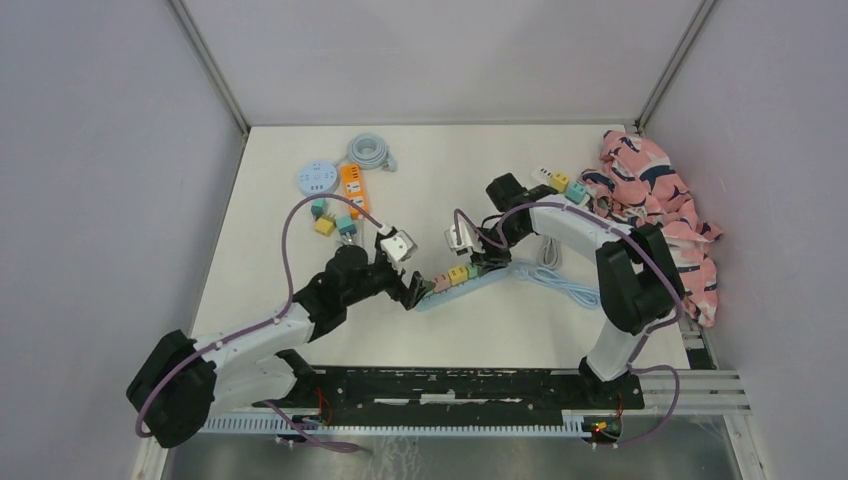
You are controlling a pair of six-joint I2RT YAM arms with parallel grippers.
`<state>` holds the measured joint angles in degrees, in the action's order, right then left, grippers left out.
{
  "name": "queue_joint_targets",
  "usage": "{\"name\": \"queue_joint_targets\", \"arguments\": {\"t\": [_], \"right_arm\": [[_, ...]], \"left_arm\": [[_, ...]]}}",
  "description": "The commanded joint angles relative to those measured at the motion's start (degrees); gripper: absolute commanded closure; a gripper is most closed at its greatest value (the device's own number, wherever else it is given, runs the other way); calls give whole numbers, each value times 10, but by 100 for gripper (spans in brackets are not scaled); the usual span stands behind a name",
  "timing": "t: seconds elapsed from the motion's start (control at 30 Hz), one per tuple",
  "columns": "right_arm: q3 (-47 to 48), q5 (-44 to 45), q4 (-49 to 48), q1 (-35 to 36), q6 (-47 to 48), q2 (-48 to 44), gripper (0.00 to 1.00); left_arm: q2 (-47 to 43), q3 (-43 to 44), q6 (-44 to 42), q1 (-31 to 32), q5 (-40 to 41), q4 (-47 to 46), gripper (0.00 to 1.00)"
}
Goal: Pull the plug off the socket
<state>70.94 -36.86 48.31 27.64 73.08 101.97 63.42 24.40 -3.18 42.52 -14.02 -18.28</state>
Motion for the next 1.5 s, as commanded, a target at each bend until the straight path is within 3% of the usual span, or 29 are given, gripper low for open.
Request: {"name": "queue_joint_targets", "arguments": {"t": [0.0, 0.07, 0.2, 0.4, 0.57, 1.23, 1.47], "right_arm": [[-49, -19, -75, 3, -102, -74, 100], [-67, -19, -93, 6, -142, -91, 100], [-101, -12, -126, 13, -176, -110, 100], [-108, 5, -129, 22, -211, -104, 100], [-117, 2, -145, 31, -231, -108, 100], [-120, -8, -146, 47, -227, -98, 100], [-119, -8, -143, 48, -220, -98, 100]], "left_arm": [[-96, -29, 52, 1, 81, -58, 1], [-132, -46, 67, 0, 90, -71, 1], [-163, -73, 74, -1, 32, -96, 1], [-138, -121, 88, 0, -58, -185, 1], [-99, -130, 86, 1, -87, -259, 5], [130, 5, -102, 93, -16, -182, 7], [188, 61, -151, 92, -1, -116, 19]]}}
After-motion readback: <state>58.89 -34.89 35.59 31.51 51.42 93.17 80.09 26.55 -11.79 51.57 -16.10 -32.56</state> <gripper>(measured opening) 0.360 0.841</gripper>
